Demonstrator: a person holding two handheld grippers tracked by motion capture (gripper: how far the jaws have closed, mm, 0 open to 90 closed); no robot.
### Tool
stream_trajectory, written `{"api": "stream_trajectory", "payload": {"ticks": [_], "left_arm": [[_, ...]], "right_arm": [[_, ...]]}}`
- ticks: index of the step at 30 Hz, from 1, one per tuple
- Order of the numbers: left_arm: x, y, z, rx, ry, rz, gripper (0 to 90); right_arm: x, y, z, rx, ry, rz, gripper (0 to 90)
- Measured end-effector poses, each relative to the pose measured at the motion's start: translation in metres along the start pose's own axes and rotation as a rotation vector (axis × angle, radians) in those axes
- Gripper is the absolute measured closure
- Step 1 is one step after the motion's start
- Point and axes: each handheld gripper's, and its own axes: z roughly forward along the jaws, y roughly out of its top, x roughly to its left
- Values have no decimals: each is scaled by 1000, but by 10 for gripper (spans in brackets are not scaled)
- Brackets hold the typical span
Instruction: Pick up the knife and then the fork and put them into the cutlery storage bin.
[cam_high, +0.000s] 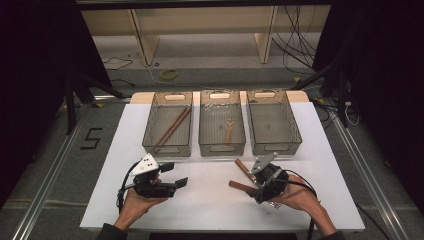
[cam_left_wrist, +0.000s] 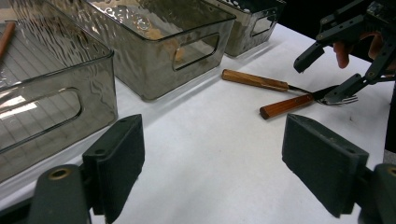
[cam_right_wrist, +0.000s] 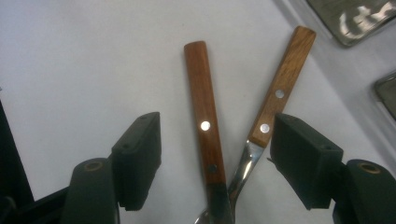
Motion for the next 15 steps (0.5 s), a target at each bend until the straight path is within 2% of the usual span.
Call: {"api": "stream_trajectory", "payload": {"ticks": [3, 15], "left_arm": [[-1, -1, -1, 2, 6, 11, 204], [2, -2, -2, -1, 12, 2, 205]], "right_arm": [[0, 1, 3, 13, -11, -20, 389], [3, 4, 14, 104, -1, -70, 561]]}}
